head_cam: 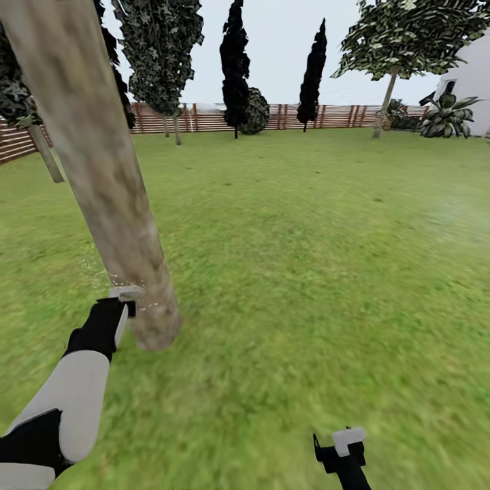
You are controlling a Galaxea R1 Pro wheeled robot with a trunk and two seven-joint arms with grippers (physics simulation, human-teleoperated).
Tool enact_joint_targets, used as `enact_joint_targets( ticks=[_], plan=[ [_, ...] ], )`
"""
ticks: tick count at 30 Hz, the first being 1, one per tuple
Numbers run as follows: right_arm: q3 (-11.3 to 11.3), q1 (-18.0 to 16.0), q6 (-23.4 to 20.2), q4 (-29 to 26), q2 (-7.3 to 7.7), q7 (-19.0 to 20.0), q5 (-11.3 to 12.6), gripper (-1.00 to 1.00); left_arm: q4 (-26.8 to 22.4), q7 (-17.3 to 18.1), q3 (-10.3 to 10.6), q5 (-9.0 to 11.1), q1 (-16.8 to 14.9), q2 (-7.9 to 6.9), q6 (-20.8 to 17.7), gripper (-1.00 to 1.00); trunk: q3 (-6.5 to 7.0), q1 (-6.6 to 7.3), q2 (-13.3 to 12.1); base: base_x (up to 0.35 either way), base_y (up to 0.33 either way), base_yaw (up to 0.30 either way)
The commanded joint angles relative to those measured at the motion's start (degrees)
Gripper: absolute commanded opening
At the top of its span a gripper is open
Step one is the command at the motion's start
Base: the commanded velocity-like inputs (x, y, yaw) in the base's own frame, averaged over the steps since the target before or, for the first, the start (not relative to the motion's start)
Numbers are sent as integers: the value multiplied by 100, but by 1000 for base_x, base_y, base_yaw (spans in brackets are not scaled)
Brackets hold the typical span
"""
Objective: In the garden, pick up the pesticide atomizer on the floor and spray pesticide onto both trees until each tree trunk is fully covered.
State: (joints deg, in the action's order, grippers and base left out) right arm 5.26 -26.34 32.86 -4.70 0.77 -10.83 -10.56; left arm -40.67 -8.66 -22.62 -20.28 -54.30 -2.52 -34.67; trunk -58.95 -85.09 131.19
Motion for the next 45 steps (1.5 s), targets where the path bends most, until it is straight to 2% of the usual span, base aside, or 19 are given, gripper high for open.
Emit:
enact_joint_targets(
  ticks=[1,9,14,26,37,45],
  plan=[
    [46,-3,1,4,2,-60,-34,100,-80,-16,-5,15,-10,0,-30,-100,-5,1,2,0,0,277],
    [46,-3,2,3,9,-60,-34,100,-205,-13,1,8,68,33,-32,-100,-5,1,2,0,-129,91],
    [40,-3,1,2,10,-60,-34,100,-210,-17,0,5,-7,32,-48,-100,-5,1,2,9,-272,0],
    [44,-3,1,-4,10,-60,-32,100,-213,-22,-6,6,14,32,-57,-100,-5,1,2,136,-225,7],
    [46,-3,1,-5,2,-60,-31,100,-168,-36,11,-21,94,10,-49,-100,-5,1,2,54,-271,242],
    [45,-3,10,-5,10,-60,-34,100,-126,-40,-16,-28,95,7,-49,-100,-5,1,2,174,-245,24]
  ],
)
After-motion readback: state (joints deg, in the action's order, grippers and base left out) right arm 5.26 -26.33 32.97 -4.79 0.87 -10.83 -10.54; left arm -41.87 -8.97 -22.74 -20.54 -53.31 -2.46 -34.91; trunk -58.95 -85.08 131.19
